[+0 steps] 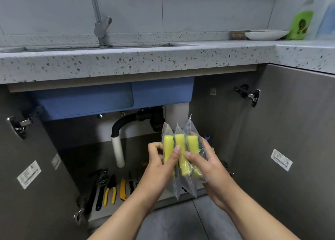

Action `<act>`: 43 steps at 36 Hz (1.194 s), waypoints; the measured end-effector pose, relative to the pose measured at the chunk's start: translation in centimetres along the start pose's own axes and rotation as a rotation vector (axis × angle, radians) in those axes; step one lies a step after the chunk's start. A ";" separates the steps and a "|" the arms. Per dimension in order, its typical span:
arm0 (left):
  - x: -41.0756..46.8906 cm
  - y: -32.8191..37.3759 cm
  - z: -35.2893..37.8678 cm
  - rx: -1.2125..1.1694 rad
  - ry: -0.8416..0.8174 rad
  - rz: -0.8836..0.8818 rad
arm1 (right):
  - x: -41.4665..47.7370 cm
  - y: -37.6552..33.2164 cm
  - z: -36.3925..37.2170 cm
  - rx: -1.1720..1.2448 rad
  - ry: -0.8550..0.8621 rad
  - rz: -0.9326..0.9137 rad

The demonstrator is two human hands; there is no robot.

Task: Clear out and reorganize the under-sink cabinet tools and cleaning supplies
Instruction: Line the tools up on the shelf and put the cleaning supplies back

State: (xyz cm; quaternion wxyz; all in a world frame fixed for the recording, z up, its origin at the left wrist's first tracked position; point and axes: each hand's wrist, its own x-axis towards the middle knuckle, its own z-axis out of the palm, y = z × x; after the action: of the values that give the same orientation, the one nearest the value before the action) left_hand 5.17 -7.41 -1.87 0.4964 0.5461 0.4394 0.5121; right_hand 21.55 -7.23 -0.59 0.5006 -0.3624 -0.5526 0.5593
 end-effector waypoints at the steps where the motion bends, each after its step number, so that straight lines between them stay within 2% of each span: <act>1: 0.1 -0.1 0.2 -0.020 -0.012 -0.004 | 0.0 0.0 0.0 -0.005 -0.007 -0.005; 8: 0.6 -0.3 0.5 -0.072 -0.012 0.004 | -0.1 -0.5 0.3 0.081 -0.004 -0.007; 20: -0.1 -0.1 0.7 -0.069 0.014 -0.005 | 0.4 0.8 0.9 -0.039 -0.001 -0.039; 22: -0.3 0.0 1.1 0.003 0.088 0.004 | 0.3 1.0 1.2 -0.075 0.006 -0.052; 24: -0.2 0.2 1.4 0.187 0.193 0.026 | 0.3 1.1 1.4 -0.107 0.035 -0.061; 26: -0.1 0.5 1.5 0.280 0.227 0.038 | 0.4 1.3 1.5 -0.169 0.104 -0.079; 30: -0.1 0.5 1.4 0.009 0.089 -0.050 | 0.3 1.6 1.6 -0.470 0.239 -0.164; 34: 0.0 -0.2 1.8 -0.006 0.066 -0.059 | -0.3 1.8 2.1 -0.706 0.236 -0.183; 40: 1.1 -1.4 1.6 -0.081 0.117 -0.078 | -0.4 2.1 2.4 -0.711 0.136 -0.128; 43: 1.7 -2.2 1.2 -0.134 0.145 -0.081 | -0.3 2.2 1.8 -0.621 0.078 -0.087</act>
State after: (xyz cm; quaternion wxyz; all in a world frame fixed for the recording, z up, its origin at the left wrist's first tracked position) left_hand 6.57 -5.62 -3.79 0.5188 0.4551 0.4607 0.5582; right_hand 19.57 -7.70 -2.60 0.4101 -0.4952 -0.6924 0.3274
